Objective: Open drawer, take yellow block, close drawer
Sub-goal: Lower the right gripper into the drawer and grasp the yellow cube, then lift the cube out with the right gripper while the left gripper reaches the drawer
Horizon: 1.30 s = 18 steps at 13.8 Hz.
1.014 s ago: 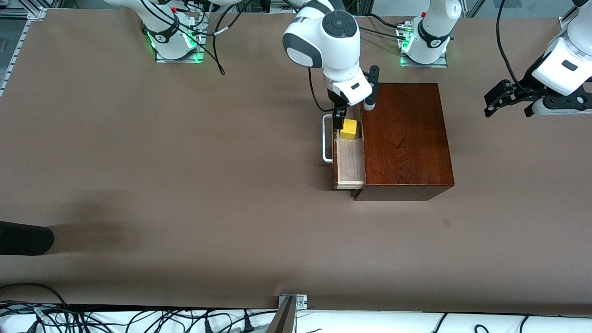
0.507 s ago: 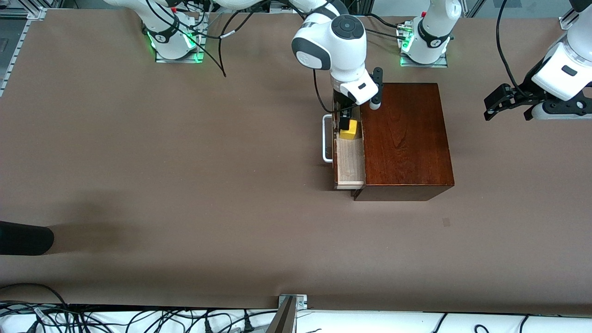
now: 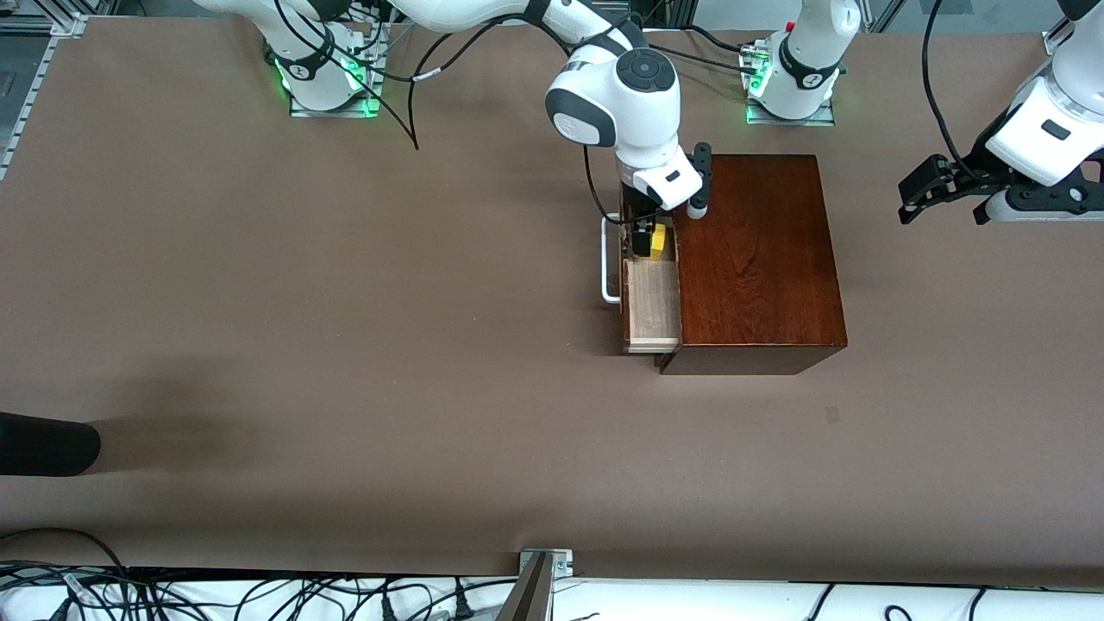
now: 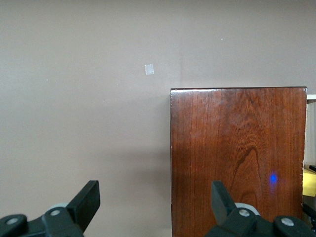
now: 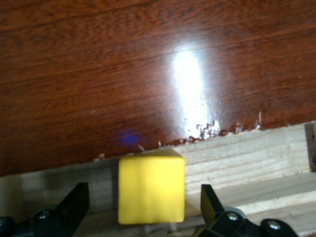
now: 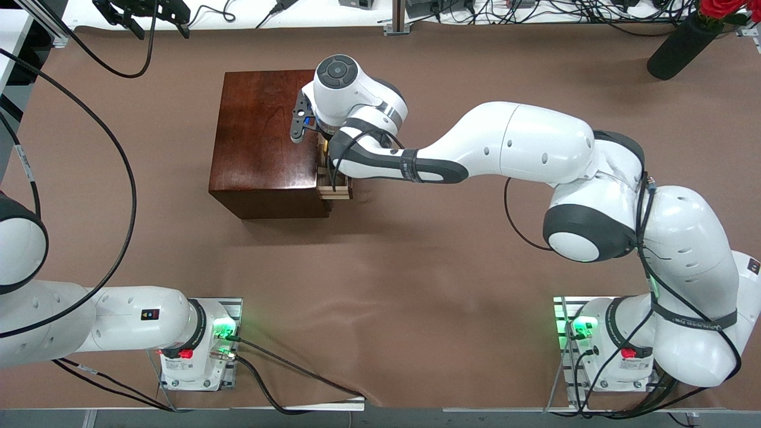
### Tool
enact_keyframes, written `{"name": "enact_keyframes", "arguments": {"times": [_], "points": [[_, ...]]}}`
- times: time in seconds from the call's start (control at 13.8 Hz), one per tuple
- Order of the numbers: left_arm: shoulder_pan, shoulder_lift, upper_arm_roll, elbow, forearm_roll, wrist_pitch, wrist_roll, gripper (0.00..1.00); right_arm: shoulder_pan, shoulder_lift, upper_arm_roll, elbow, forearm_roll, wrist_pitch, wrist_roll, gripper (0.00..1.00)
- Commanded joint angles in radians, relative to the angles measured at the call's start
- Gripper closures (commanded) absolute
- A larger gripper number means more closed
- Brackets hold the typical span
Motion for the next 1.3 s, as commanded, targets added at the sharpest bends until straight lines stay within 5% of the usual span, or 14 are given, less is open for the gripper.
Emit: {"name": "enact_keyframes", "arguments": {"times": [0.0, 0.07, 0.22, 0.29, 0.87, 1.23], "points": [[0.001, 0.008, -0.003, 0.029, 0.006, -0.021, 0.02, 0.0, 0.038, 0.041, -0.043, 0.048, -0.018, 0.013, 0.001, 0.0], [0.001, 0.008, -0.003, 0.029, 0.006, -0.023, 0.02, 0.0, 0.048, 0.041, -0.059, 0.048, -0.018, 0.007, -0.002, 0.08], [0.0, 0.008, -0.003, 0.029, 0.007, -0.023, 0.02, 0.0, 0.05, 0.038, -0.073, 0.049, -0.016, -0.03, -0.01, 0.76], [0.0, 0.008, -0.003, 0.029, 0.007, -0.023, 0.02, 0.0, 0.05, 0.035, -0.073, 0.055, -0.016, -0.035, -0.01, 1.0], [-0.006, 0.008, -0.003, 0.029, 0.009, -0.024, 0.019, 0.0, 0.038, -0.069, -0.067, 0.14, -0.001, -0.222, -0.013, 1.0], [-0.006, 0.01, -0.006, 0.029, -0.005, -0.041, 0.017, 0.0, -0.146, -0.237, -0.079, 0.14, 0.2, -0.349, -0.01, 1.0]]}}
